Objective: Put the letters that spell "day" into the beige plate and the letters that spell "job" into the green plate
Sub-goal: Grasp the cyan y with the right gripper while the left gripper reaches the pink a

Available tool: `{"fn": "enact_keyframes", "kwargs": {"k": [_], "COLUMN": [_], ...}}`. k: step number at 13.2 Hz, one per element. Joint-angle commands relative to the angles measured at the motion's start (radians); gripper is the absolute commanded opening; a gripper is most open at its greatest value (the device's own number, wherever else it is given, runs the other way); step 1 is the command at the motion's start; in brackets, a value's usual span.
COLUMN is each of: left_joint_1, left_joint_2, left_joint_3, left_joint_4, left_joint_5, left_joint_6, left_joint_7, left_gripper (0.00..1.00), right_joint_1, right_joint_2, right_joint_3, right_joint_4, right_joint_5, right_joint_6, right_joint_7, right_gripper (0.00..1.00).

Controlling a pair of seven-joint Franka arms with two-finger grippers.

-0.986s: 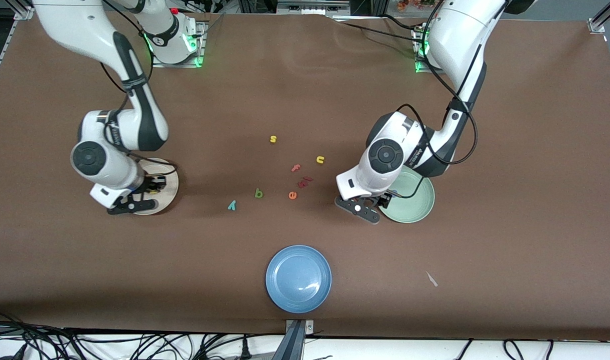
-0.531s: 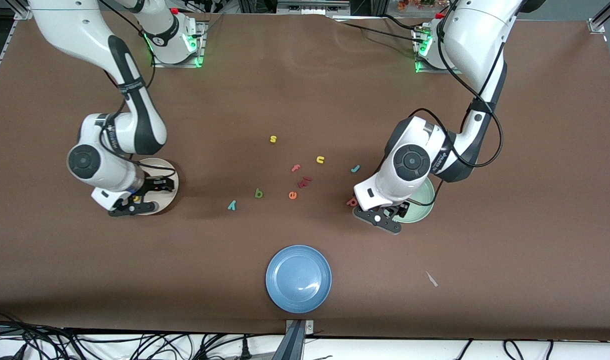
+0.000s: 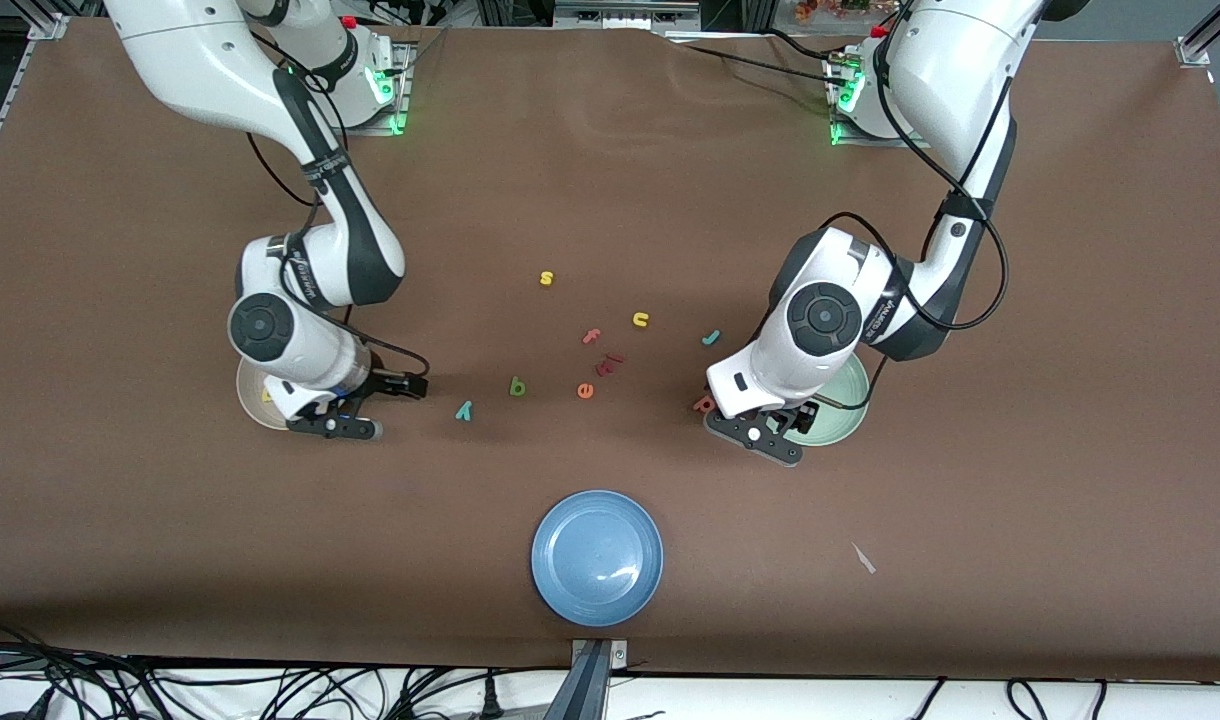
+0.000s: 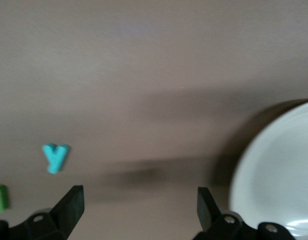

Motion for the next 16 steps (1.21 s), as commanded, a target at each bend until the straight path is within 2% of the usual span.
{"fn": "enact_keyframes", "kwargs": {"k": [1,7,11,16], "left_joint_1": [-0.001,0.003,0.007,0.035], "left_joint_2": [0.010,0.008,-0.001,-0.036], "left_joint_3": [0.000,0.000,0.000,0.000], "left_joint_4": [0.004,0.001,0.004,-0.001], "left_joint_5": [0.015,0.016,0.013,0.015], "left_joint_6": [-0.002,0.000,0.001,-0.002], "left_joint_7": [0.022,0.023,0.023,0.025], "left_gripper": [1.00,1.00,1.00,1.00], "right_joint_1": [-0.004,0.075,0.079,0.079], "right_joint_2": [0.081,0.188,0.206,0.211], "right_joint_3": [0.036,0.039,0.039,0.039], "right_joint_4": [0.109,0.210,0.212,0.210], "right_joint_5": [0.013,0.004,0.002,0.004], "right_joint_6": [-0.006,-0.003,-0.002,-0.002], "right_joint_7": [0.090,0.226,0.230,0.230], "right_gripper": [1.00,0.99,0.82,0.50]}}
